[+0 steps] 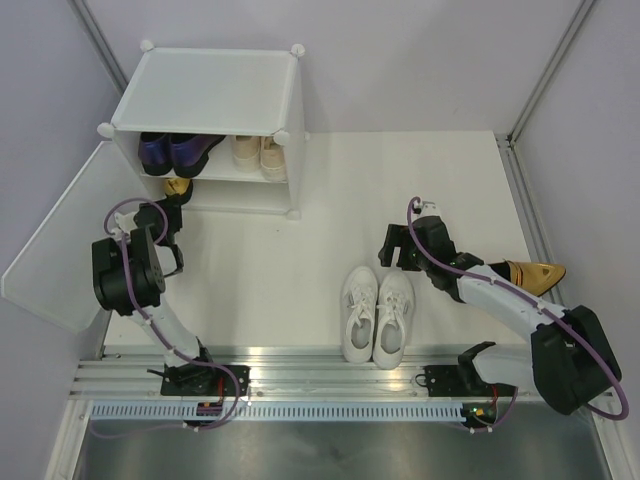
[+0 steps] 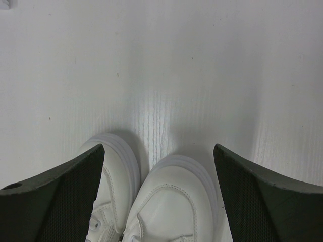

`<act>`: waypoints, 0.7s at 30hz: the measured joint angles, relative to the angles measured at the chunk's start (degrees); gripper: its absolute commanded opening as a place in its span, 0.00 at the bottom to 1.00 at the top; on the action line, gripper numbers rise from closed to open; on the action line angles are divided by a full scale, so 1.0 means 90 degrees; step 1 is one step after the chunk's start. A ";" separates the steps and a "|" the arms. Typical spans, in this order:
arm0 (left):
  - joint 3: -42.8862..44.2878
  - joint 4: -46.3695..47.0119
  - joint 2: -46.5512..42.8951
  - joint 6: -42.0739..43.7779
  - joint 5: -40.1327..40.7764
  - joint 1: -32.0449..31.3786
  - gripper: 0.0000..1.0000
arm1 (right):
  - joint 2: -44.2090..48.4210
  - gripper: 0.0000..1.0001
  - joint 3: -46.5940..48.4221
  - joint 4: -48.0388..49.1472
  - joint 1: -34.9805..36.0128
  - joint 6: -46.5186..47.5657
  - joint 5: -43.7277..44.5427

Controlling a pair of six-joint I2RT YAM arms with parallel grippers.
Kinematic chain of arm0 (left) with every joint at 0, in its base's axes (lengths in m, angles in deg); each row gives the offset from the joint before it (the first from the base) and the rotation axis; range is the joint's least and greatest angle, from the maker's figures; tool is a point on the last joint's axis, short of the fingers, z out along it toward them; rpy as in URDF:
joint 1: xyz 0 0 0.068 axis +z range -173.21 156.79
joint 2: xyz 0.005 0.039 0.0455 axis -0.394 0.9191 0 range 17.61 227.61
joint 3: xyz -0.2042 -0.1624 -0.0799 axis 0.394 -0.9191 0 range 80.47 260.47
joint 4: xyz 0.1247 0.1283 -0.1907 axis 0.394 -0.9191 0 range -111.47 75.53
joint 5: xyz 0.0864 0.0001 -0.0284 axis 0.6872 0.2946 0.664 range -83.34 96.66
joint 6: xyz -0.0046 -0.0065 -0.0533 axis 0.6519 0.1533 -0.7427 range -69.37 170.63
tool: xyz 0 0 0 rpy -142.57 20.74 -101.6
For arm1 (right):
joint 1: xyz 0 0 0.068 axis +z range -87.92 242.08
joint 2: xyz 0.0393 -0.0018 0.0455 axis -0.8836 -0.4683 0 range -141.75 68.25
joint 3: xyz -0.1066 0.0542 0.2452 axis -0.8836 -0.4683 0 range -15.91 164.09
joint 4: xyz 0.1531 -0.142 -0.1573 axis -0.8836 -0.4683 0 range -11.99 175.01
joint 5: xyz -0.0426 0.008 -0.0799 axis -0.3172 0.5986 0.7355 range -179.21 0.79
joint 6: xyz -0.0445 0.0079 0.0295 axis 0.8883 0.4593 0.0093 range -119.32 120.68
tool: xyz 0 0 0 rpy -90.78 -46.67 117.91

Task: Place and organize the shoes in the shoe cabinet
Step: Place the shoe in the shoe cabinet, then pick up the shoe from the center of the board.

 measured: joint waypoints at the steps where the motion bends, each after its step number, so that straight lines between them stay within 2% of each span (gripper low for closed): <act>1: -0.0151 0.0007 -0.0158 -0.0002 -0.0049 0.0007 0.45 | 0.0022 0.92 0.0000 0.0002 0.0000 0.0000 0.0000; 9: -0.1202 -0.0158 -0.1790 -0.0046 -0.0678 0.0070 0.46 | 0.0233 0.91 0.0000 0.0002 0.0000 0.0000 -0.0075; 12: -0.1263 -0.0891 -0.2550 0.0061 -0.1086 0.0012 0.48 | 0.0248 0.91 0.0000 0.0002 0.0002 0.0000 -0.0090; 17: -0.1275 -0.2288 -0.4345 0.0753 -0.1450 -0.0350 0.50 | 0.0250 0.91 0.0019 -0.0102 0.0002 -0.0002 0.0170; 21: -0.1183 -0.3186 -0.5501 0.1547 -0.1547 -0.1018 0.50 | 0.0299 0.93 0.0182 -0.0452 0.0002 -0.0085 0.0663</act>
